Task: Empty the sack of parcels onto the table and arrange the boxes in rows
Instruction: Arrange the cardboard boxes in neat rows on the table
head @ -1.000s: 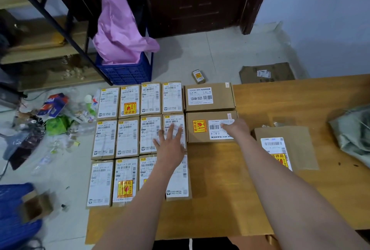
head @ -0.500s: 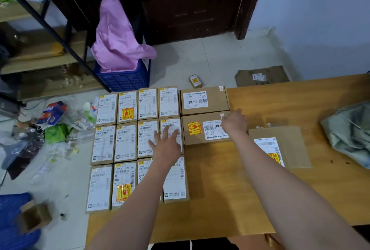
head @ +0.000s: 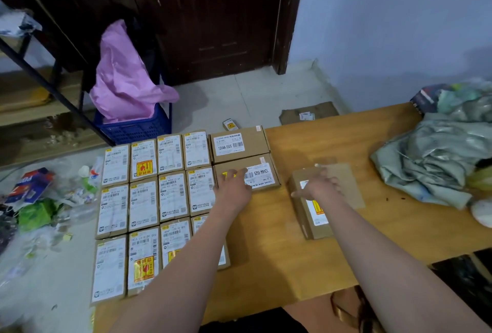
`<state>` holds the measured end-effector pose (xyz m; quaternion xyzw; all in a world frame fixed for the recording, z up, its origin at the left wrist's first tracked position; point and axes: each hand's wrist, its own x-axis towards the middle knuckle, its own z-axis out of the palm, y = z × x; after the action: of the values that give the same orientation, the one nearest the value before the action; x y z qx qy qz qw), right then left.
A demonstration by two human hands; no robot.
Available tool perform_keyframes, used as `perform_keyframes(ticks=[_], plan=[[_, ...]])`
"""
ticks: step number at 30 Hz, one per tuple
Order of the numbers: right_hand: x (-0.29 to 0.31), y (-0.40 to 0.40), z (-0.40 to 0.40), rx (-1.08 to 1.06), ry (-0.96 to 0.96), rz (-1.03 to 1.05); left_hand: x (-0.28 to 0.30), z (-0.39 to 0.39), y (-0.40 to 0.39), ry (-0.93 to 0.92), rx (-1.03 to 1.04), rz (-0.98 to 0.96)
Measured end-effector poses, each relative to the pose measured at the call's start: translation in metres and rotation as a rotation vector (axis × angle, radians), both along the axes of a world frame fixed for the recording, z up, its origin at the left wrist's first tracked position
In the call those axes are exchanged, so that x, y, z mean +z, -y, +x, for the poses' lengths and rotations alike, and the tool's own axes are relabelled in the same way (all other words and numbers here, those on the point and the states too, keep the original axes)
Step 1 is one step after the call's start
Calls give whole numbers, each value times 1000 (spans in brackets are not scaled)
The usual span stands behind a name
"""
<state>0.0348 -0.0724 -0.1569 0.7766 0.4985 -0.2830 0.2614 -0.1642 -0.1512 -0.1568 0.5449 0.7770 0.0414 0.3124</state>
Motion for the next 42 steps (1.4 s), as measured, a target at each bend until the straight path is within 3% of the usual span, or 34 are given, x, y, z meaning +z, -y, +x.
perform_keyframes(ticks=[5,8,15,19,22,27,31,37,42], plan=[[-22,25,2,-6,-13,34,3,-2,13,32,2,-6],[-15,42,0,45,19,74,3,-9,29,51,26,-12],[-2,75,-10,-96,10,122,-9,-34,74,109,116,-16],[16,97,-34,-69,-21,178,-8,-39,93,207,156,16],[23,109,-57,-33,-90,170,3,-30,106,356,206,-19],[31,139,-90,6,-168,175,22,-8,129,827,354,-211],[41,165,-97,22,-236,234,16,-9,144,1053,466,-259],[51,176,-81,56,-552,260,-5,-26,157,1143,597,-167],[49,166,-51,-352,-996,100,-10,-36,154,1116,575,-126]])
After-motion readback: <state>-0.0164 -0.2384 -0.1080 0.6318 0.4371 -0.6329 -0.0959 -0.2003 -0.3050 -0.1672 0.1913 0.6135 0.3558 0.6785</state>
